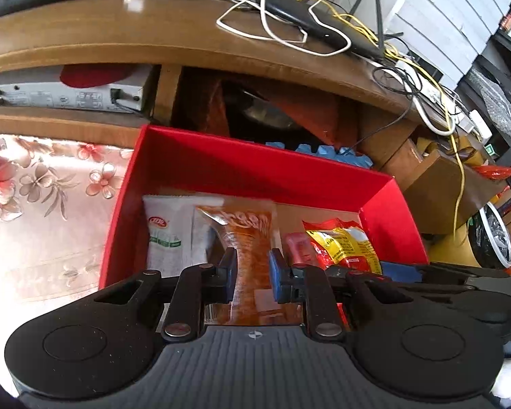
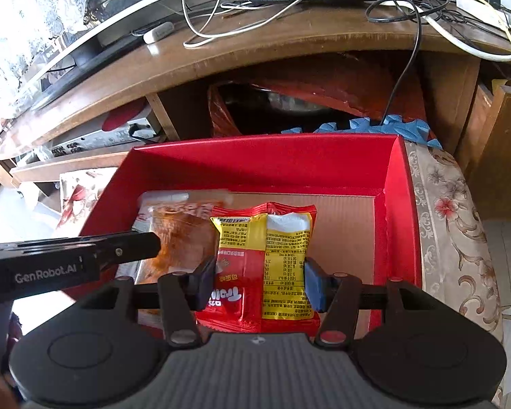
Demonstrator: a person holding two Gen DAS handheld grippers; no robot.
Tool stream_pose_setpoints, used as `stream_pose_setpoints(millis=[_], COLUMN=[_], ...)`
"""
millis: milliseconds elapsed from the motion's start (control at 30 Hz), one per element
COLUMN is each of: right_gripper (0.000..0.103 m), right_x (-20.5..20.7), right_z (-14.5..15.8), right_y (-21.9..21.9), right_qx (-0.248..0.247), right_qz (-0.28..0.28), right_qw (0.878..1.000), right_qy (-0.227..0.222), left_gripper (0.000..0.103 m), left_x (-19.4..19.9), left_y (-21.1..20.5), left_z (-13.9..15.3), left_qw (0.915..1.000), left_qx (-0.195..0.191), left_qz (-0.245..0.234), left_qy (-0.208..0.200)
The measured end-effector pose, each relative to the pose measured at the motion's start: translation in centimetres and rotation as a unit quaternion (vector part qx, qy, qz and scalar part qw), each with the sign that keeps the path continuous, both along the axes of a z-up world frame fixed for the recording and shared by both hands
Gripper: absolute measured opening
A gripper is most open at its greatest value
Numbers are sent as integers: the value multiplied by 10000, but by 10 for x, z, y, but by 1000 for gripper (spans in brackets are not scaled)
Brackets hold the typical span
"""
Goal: Organize snacks
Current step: 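Lower both bags into the red box and open both tools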
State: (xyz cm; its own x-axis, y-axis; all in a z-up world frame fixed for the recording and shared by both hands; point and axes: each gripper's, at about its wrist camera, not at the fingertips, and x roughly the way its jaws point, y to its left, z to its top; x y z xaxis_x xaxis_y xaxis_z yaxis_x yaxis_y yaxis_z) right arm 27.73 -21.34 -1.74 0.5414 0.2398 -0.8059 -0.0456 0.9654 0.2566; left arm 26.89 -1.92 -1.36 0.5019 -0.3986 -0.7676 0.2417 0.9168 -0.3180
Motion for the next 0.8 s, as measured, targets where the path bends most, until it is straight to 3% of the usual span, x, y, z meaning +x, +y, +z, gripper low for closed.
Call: stream_pose_setpoints(millis=[133,367,433,800], right_gripper=[52,54,54,58], right_x=[3,5,4,-5], right_z=[-7,-8,-6,16], right_y=[3,5,5,4], right_qx=[-78,-137,-144,-152], right_qz=[24,24,22,-32], right_qw=[9999,9999,9999,9994], right_qy=[81,51,17,-317], left_gripper=[27,37,45,67], left_x=[0,-2,-4,-21], left_y=[2,-2,-5,-9], left_z=[-2,2,3,22], left_qw=[10000,9999,9997,9973], left_qx=[23,142,225,575], left_qz=[48,-5,-27,-53], left_qy=[39,-16,-52,-451])
